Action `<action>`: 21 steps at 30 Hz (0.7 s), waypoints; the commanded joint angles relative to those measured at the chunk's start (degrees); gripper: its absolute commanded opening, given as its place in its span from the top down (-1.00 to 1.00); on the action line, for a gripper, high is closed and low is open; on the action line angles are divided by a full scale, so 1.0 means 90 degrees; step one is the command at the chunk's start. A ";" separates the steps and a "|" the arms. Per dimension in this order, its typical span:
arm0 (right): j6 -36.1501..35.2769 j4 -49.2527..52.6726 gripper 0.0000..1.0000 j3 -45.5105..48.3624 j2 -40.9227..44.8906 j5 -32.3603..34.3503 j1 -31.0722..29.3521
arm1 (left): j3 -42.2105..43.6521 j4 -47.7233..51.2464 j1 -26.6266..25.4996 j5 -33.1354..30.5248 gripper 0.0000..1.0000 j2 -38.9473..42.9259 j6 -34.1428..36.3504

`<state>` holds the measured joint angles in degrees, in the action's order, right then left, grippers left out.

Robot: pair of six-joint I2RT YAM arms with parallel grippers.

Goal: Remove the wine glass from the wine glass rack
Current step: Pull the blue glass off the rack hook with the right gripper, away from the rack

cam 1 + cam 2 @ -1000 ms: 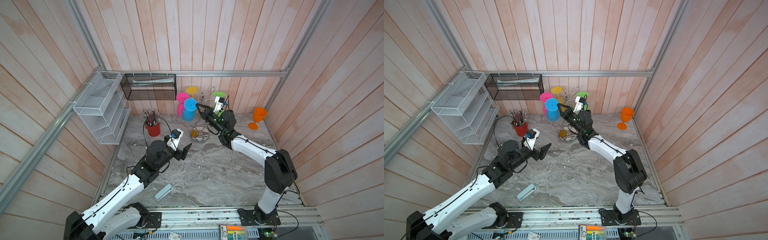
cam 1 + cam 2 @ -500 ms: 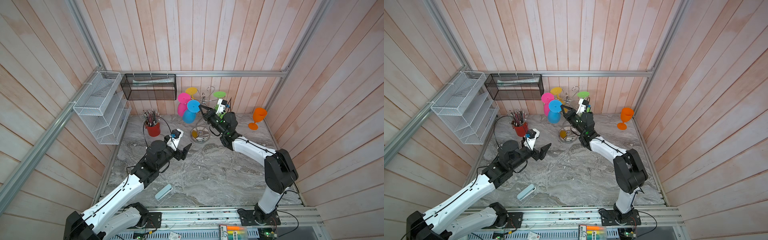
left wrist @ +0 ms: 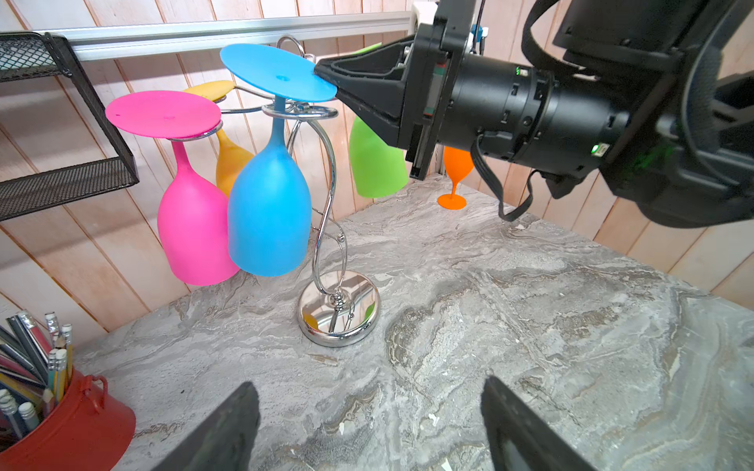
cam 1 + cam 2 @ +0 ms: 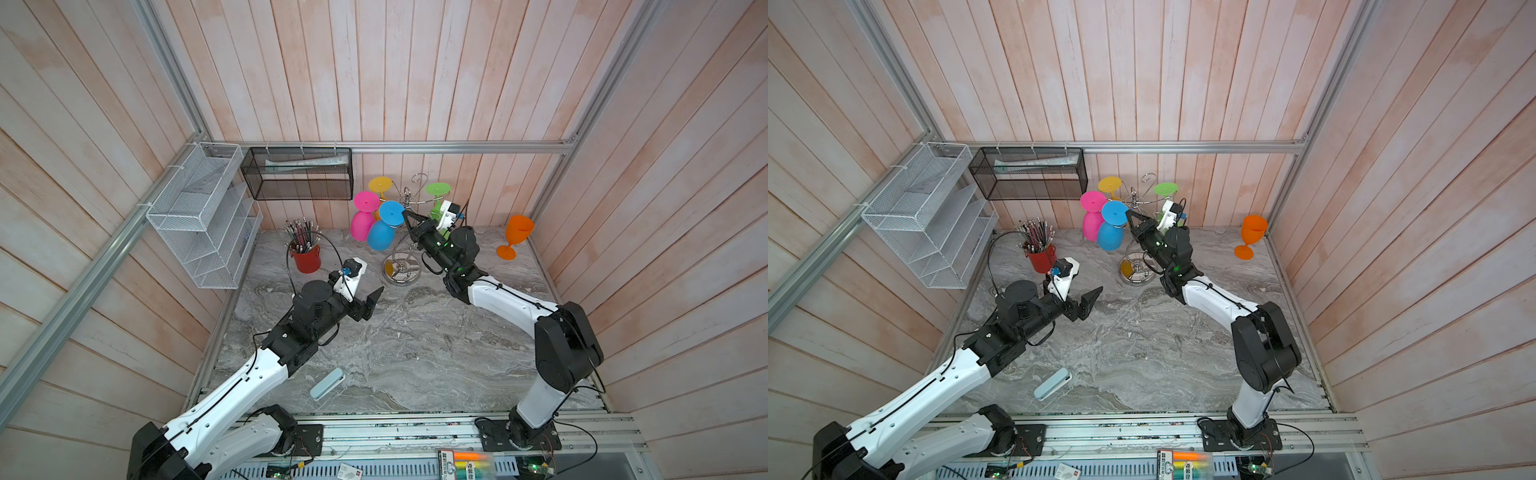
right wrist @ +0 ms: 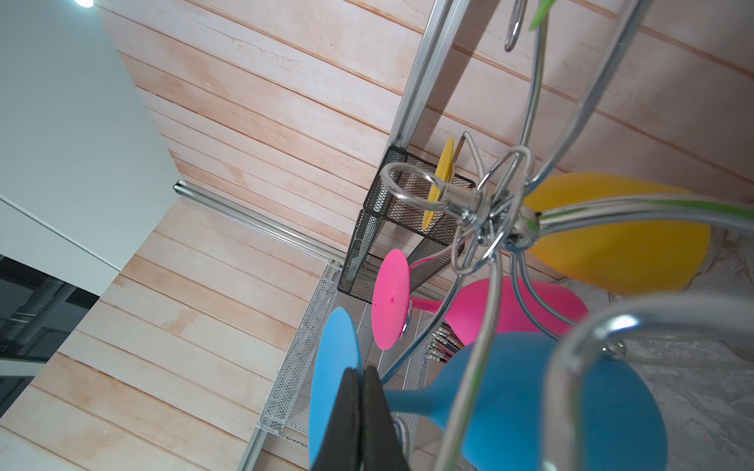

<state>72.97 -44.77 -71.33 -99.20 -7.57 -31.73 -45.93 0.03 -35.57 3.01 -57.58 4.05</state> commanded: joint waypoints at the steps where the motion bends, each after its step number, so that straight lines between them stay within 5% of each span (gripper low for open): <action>1: 0.0187 0.0082 1.00 -0.0302 0.0036 0.0353 0.0055 | -0.0049 0.0016 0.0007 0.0106 -0.74 0.0156 -0.0060; 21: 0.0409 0.1115 1.00 -0.0529 0.0472 0.1402 -0.0125 | -0.0062 0.0133 -0.0274 -0.0135 -0.74 0.0392 0.0009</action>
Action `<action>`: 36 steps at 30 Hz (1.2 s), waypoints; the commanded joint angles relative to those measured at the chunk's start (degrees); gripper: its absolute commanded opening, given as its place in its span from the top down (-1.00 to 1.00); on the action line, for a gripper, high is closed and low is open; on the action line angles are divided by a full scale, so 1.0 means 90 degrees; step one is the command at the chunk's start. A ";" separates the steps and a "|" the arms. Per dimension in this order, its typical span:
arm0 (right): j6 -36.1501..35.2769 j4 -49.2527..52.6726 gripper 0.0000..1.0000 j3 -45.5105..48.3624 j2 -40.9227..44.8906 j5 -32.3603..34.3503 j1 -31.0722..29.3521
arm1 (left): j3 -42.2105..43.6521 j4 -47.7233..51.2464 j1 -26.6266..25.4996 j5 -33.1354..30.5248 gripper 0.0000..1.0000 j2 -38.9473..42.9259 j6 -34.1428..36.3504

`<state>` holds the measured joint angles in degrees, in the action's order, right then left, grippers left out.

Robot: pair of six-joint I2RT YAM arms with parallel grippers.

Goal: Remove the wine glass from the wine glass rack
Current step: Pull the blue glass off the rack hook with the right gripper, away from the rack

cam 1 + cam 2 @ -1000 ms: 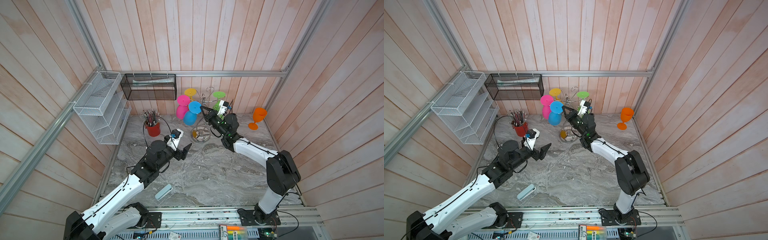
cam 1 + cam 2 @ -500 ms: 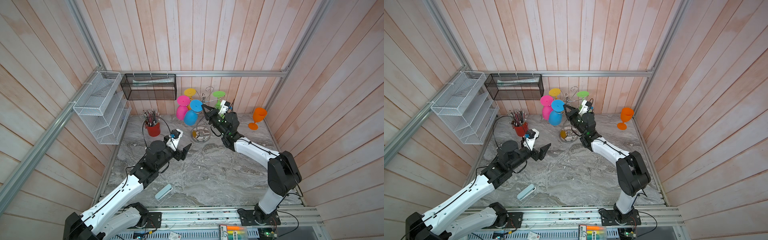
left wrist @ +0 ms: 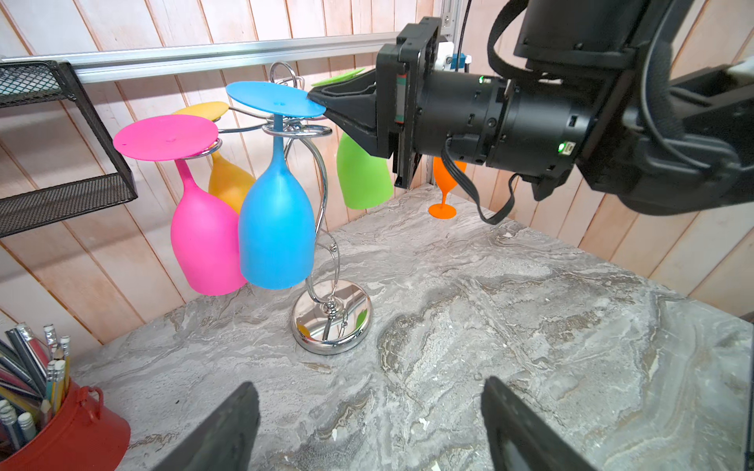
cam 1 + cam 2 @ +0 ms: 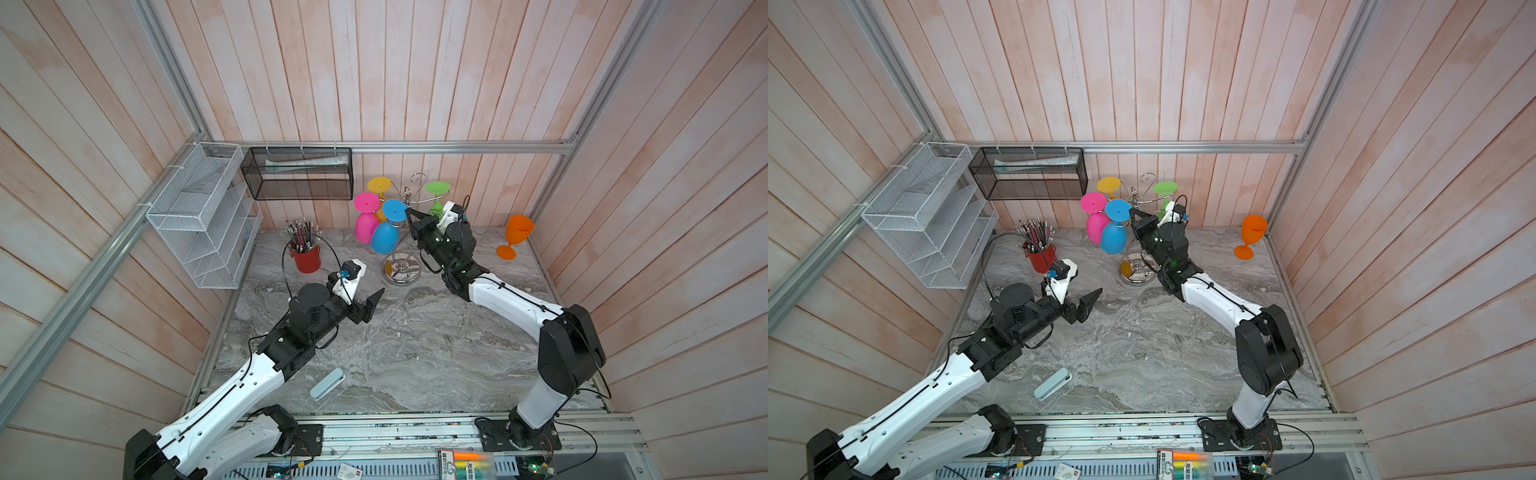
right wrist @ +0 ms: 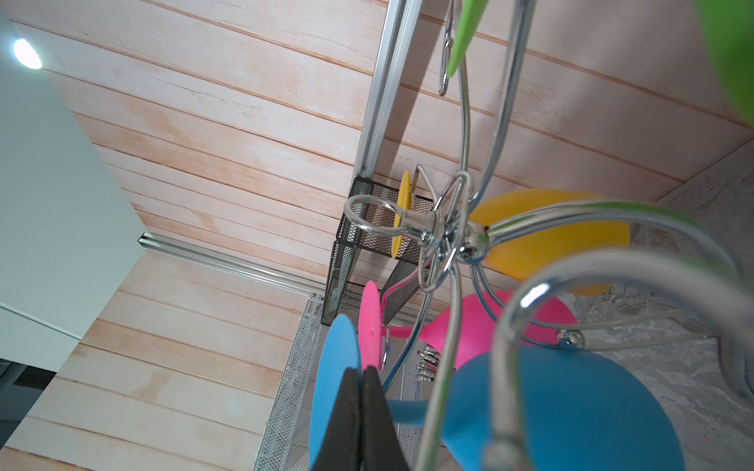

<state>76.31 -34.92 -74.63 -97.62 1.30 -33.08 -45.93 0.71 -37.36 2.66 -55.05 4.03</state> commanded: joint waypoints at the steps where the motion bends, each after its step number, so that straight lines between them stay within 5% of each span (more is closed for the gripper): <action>1: 0.0054 0.0037 1.00 -0.0138 0.0326 0.0457 0.0023 | -0.0063 0.0058 -0.0097 -0.0116 -0.74 0.0128 0.0026; 14: 0.0305 0.0215 1.00 0.0124 0.0622 0.0698 0.0023 | -0.0072 0.0126 -0.0267 -0.0295 -0.74 0.0219 0.0101; 36: 0.0105 -0.0374 1.00 0.1978 0.1848 0.0734 -0.0016 | -0.0050 0.0175 -0.0410 -0.0529 -0.74 0.0243 0.0177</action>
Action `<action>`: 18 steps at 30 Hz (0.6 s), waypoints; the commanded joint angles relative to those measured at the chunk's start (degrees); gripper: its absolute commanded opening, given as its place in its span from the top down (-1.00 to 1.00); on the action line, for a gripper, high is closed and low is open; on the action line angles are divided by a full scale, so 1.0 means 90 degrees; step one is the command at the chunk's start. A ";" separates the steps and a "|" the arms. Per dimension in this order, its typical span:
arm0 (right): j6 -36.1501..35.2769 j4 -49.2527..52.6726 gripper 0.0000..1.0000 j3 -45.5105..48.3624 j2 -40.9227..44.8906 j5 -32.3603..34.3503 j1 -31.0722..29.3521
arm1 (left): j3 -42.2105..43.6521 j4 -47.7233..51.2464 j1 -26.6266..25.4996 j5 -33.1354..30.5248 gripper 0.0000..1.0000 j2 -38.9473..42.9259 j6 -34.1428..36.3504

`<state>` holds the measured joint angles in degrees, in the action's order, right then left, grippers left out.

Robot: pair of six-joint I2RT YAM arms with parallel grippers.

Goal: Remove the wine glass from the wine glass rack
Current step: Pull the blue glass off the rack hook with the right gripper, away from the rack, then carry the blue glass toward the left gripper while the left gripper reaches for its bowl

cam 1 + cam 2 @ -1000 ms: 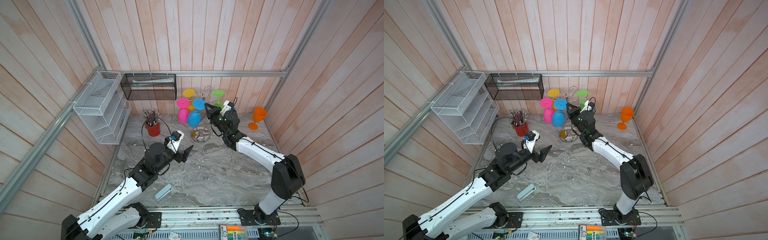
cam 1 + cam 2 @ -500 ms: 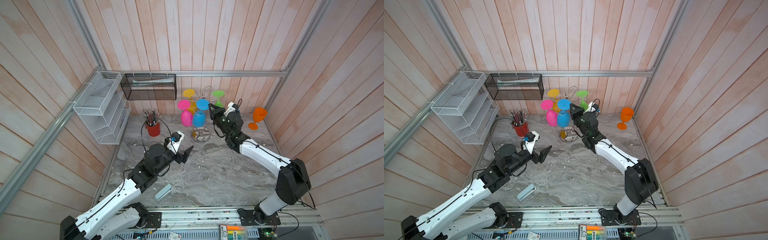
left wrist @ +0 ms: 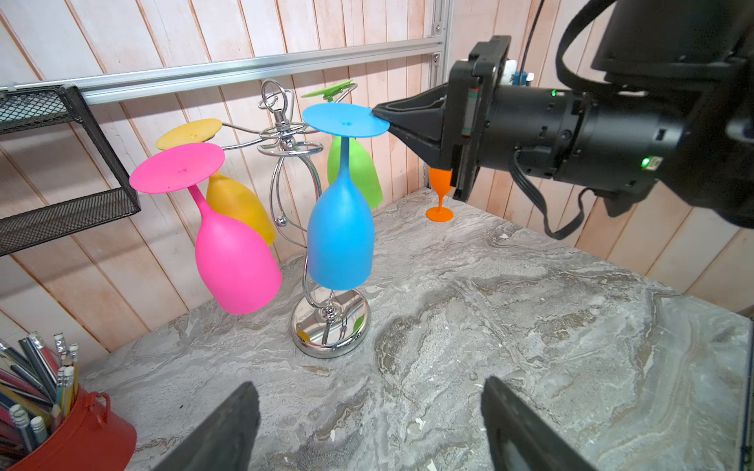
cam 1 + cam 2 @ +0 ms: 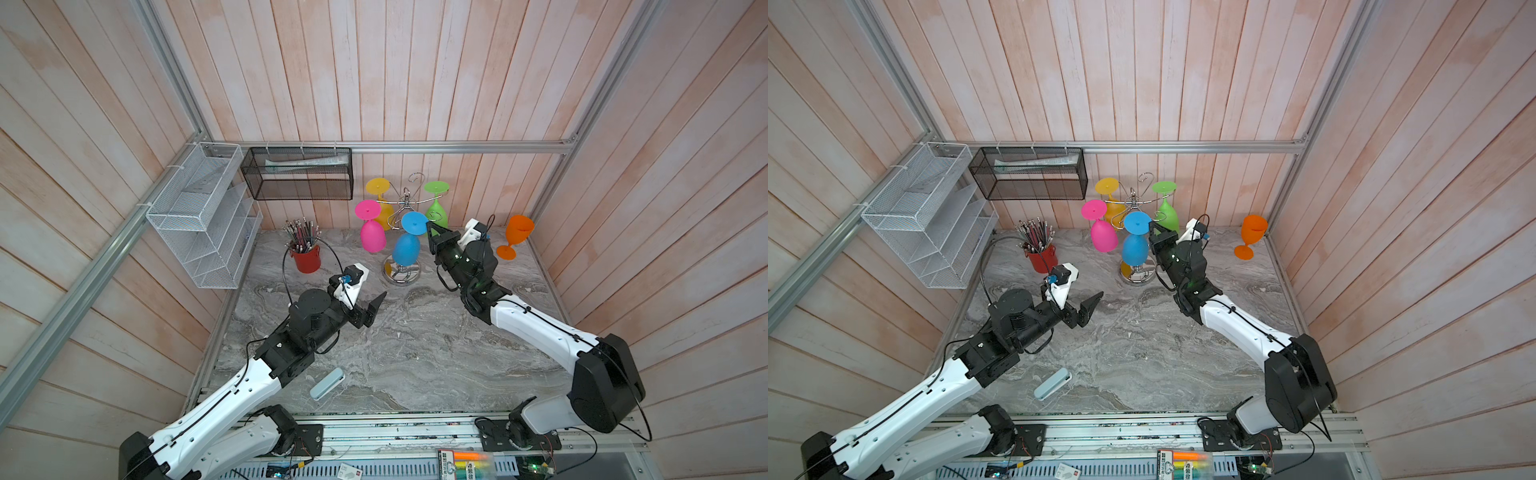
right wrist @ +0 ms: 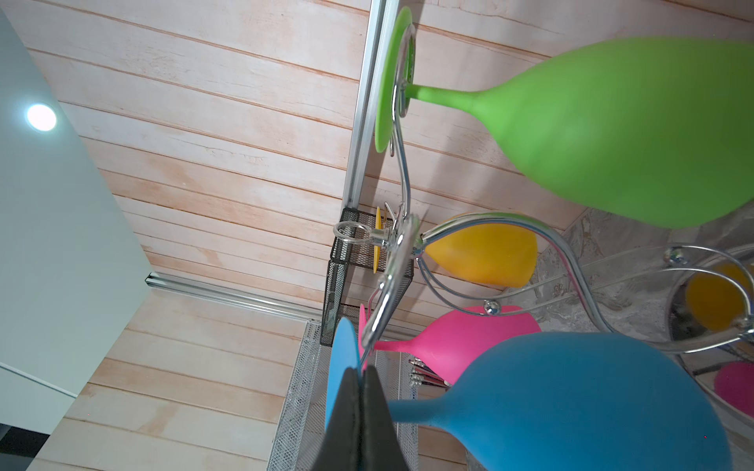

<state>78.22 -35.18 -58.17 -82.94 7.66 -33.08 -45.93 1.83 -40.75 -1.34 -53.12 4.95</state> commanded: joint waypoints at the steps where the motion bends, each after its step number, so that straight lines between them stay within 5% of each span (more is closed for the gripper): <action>1: -0.0138 -0.0366 1.00 0.0217 0.0261 0.0002 -0.0043 | -0.0053 0.0051 -0.0034 -0.0085 -0.74 0.0005 0.0075; 18: -0.0352 -0.0420 1.00 0.1244 0.1174 -0.0009 -0.0373 | 0.0025 -0.0053 -0.0239 -0.0523 -0.74 -0.0136 0.0275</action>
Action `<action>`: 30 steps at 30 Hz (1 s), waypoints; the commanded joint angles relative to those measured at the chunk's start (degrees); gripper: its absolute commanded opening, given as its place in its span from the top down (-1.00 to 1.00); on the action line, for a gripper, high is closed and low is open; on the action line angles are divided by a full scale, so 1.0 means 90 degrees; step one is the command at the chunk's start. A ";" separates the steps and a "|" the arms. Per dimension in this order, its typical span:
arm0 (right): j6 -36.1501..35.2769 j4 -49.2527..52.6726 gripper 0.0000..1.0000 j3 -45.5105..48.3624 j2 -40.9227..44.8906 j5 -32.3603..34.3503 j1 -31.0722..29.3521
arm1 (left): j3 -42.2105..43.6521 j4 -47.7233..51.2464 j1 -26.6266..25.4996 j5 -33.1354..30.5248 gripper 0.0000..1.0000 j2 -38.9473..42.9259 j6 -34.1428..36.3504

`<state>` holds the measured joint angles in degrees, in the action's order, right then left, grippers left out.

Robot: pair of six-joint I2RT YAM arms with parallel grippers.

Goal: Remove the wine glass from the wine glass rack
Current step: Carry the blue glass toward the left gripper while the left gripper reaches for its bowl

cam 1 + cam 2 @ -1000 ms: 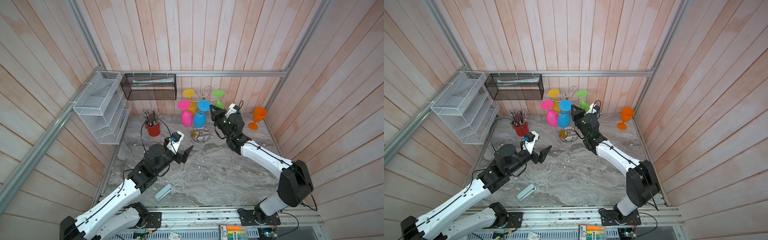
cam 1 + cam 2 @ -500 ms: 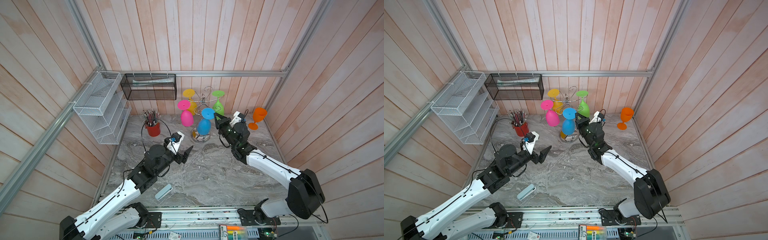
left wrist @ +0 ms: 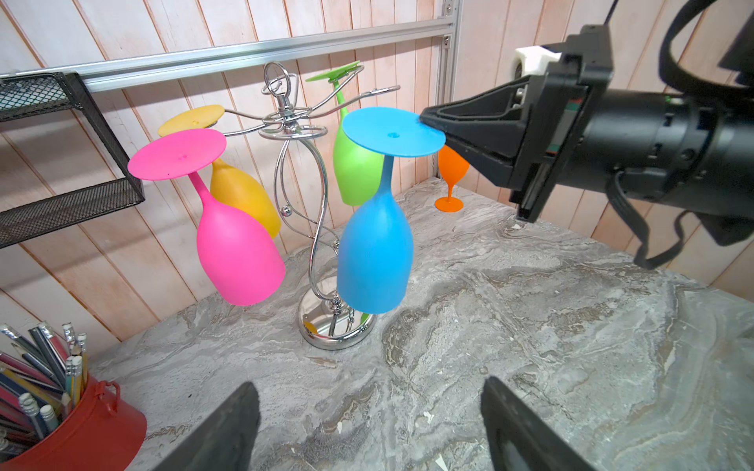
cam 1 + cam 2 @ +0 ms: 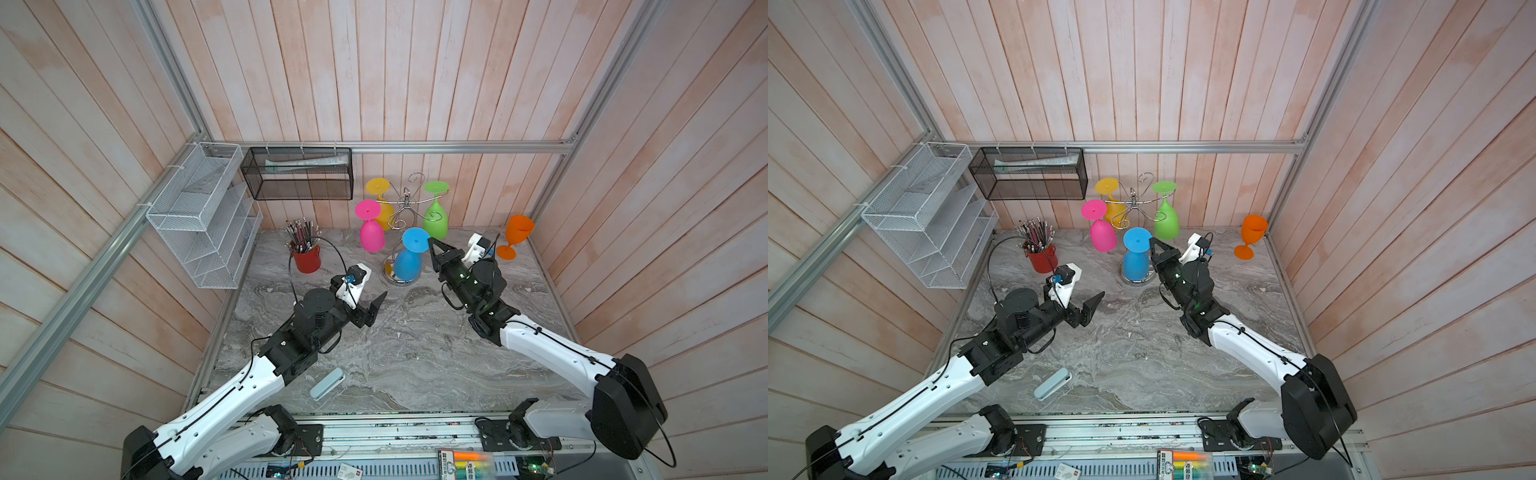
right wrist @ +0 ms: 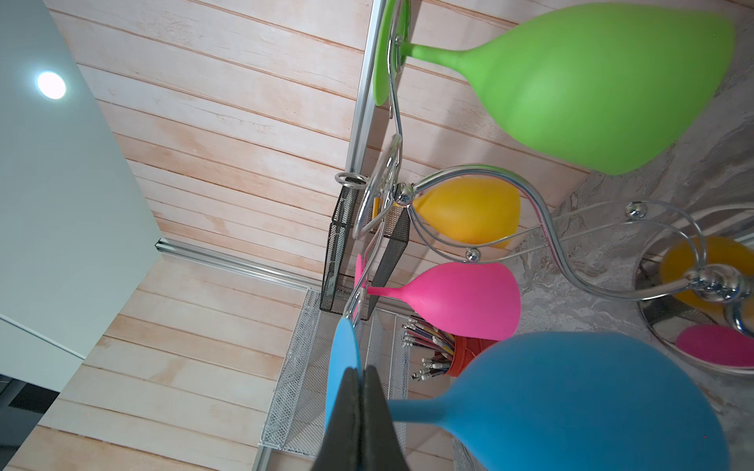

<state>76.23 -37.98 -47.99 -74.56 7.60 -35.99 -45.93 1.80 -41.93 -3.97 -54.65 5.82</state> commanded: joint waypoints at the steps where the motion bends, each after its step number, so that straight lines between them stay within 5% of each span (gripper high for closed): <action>1: -0.0115 -0.0035 1.00 0.0150 0.0306 -0.0001 -0.0050 | 0.0011 -0.0039 -0.0220 -0.0309 -0.74 0.0080 0.0251; 8: -0.0014 0.0267 1.00 0.0273 0.0605 -0.0041 -0.0109 | -0.0359 0.0411 -0.1161 -0.1377 -0.73 0.0383 0.0998; 21: 0.0147 0.1150 1.00 -0.0172 0.0711 0.0054 -0.0650 | -0.0867 0.1141 -0.1592 -0.1723 -0.72 0.0358 0.1383; 24: 0.0158 0.1238 1.00 -0.0270 0.0711 0.0046 -0.0788 | -0.0968 0.1160 -0.1788 -0.2033 -0.71 0.0226 0.1916; 30: 0.0177 0.1221 1.00 -0.0356 0.0639 0.0075 -0.0975 | -0.0960 0.0472 -0.2541 -0.3727 -0.66 -0.0561 0.4092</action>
<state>77.56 -27.22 -48.95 -68.95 7.66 -44.10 -53.95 9.56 -62.87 -28.64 -56.73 30.41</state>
